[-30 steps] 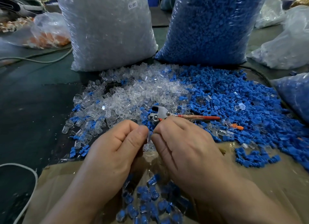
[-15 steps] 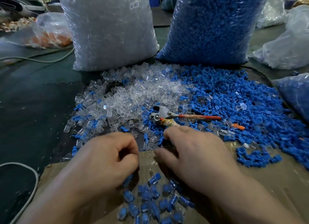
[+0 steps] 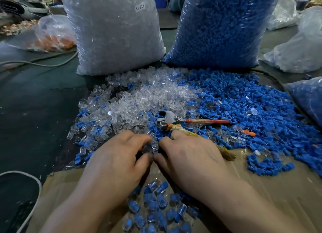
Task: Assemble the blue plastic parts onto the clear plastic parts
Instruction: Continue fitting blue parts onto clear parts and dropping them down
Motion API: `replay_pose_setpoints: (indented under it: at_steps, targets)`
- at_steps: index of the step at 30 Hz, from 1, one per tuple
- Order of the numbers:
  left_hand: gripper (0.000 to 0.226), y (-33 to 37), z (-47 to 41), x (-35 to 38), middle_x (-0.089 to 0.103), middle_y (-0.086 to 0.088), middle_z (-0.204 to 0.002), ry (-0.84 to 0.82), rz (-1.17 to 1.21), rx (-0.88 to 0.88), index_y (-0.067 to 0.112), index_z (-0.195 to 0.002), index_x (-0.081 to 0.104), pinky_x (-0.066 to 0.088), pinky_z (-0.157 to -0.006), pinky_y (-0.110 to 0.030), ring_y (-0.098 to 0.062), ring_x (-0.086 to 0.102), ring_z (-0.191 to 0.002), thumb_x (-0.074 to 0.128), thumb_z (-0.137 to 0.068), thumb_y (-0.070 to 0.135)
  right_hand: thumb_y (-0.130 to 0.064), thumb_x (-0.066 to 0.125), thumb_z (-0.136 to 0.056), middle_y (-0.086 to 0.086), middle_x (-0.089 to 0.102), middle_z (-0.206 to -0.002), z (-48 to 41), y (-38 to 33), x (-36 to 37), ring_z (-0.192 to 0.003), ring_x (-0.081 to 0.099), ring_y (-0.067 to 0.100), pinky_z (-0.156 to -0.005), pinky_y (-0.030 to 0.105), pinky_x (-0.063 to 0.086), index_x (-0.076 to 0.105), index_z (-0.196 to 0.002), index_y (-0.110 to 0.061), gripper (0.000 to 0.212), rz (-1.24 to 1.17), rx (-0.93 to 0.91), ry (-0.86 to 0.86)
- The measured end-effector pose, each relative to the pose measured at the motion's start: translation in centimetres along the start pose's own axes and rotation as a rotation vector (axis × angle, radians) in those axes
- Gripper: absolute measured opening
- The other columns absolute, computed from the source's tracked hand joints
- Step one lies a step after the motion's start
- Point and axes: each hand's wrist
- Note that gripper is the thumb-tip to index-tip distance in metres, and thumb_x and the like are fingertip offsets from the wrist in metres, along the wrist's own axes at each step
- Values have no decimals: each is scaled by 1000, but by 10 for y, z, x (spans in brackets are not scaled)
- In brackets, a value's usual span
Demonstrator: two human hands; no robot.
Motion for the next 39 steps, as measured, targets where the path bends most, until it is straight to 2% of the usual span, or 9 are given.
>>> replay_pose_setpoints:
  at_steps: [6,15,18,22,26,29,32,36,39]
  targets:
    - [12,1,0,4,54,30,-87,42,113,-23,44,-98,62,36,-65,-13,11,51,-86,64,-86,44,-27,52,-95,-7,45,-86,-1,5,0,-68,43,19,-52,33,33,49,-96,-30,4,-78,25,-29]
    - [15,-2,-2,12,56,38,-103,133,265,-98,45,-87,61,42,-56,-7,14,55,-94,67,-87,32,-38,46,-93,-9,57,-86,3,10,-5,-77,55,15,-70,38,48,50,-91,-30,9,-274,82,69]
    - [14,-1,-1,14,60,36,-99,192,345,-97,44,-86,63,47,-67,-5,13,58,-91,68,-85,31,-40,54,-88,-16,61,-87,6,15,-5,-80,55,3,-73,27,49,59,-101,-33,16,-456,169,128]
    - [18,4,3,12,73,15,-84,233,728,-184,40,-91,72,63,-66,-42,-8,71,-73,76,-74,46,-33,60,-86,-24,68,-82,9,16,-8,-69,63,-5,-60,13,50,62,-102,-45,20,-858,255,139]
    - [36,9,7,5,70,0,-74,219,971,-149,27,-88,75,60,-67,-62,-33,67,-71,76,-63,54,-19,57,-95,2,73,-68,10,11,-15,-62,72,16,-56,27,58,69,-94,-35,20,-1309,325,27]
    - [31,10,7,5,68,-2,-72,188,999,-121,27,-84,74,61,-63,-52,-31,65,-68,80,-63,49,-13,55,-98,12,73,-71,10,9,-18,-64,72,26,-58,36,61,69,-92,-23,18,-1522,358,8]
    - [28,13,4,5,69,-2,-70,152,968,-94,31,-80,72,58,-56,-31,-19,65,-61,90,-66,46,-8,56,-97,12,72,-69,8,10,-16,-62,71,24,-59,31,60,67,-98,-15,14,-1616,341,2]
    - [25,18,4,5,71,-4,-75,134,920,-102,35,-85,70,62,-58,-46,-30,69,-67,89,-70,41,-5,58,-95,12,70,-69,7,10,-11,-60,68,22,-58,33,59,71,-89,-16,17,-1615,305,0]
    - [18,16,5,4,74,1,-80,125,839,-75,40,-88,69,63,-63,-45,-21,72,-71,82,-80,29,-4,58,-94,15,70,-71,6,9,-9,-62,69,24,-59,41,60,72,-86,-18,21,-1648,309,-17]
Point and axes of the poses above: each hand's wrist, its own z-axis away from the middle knuckle, its own x-axis out of the palm, y = z × x
